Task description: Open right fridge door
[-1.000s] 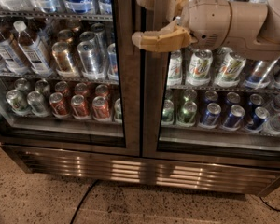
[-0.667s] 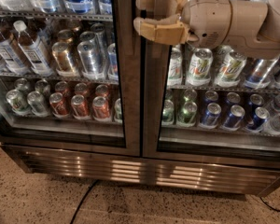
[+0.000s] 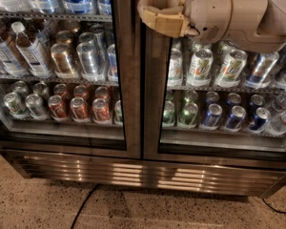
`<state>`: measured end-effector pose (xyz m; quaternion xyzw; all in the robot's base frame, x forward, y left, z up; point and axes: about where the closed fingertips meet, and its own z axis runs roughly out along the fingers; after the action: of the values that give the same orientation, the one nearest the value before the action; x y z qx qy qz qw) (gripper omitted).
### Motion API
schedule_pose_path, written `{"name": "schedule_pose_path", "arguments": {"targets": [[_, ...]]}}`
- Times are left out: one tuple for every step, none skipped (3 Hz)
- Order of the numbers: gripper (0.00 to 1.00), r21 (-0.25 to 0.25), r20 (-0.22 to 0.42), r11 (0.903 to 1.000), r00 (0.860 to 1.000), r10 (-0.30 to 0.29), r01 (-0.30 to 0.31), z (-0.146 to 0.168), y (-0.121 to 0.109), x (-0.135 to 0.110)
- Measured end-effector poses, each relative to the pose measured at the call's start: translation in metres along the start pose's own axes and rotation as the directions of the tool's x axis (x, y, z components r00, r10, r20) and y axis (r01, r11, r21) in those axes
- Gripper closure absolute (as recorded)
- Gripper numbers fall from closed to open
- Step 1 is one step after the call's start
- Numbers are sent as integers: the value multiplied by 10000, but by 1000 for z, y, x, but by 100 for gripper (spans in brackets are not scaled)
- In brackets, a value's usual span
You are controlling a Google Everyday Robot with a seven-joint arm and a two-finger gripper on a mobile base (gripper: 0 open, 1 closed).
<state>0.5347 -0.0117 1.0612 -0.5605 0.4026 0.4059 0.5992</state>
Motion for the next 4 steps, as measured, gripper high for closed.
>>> {"name": "schedule_pose_path", "arguments": {"targets": [[100, 0, 0, 10000, 10000, 0, 0, 5, -10, 4], [100, 0, 0, 10000, 10000, -1, 1, 12, -16, 7], [100, 2, 2, 10000, 10000, -2, 2, 17, -18, 8], [100, 21, 18, 10000, 10000, -24, 24, 18, -10, 3]]}}
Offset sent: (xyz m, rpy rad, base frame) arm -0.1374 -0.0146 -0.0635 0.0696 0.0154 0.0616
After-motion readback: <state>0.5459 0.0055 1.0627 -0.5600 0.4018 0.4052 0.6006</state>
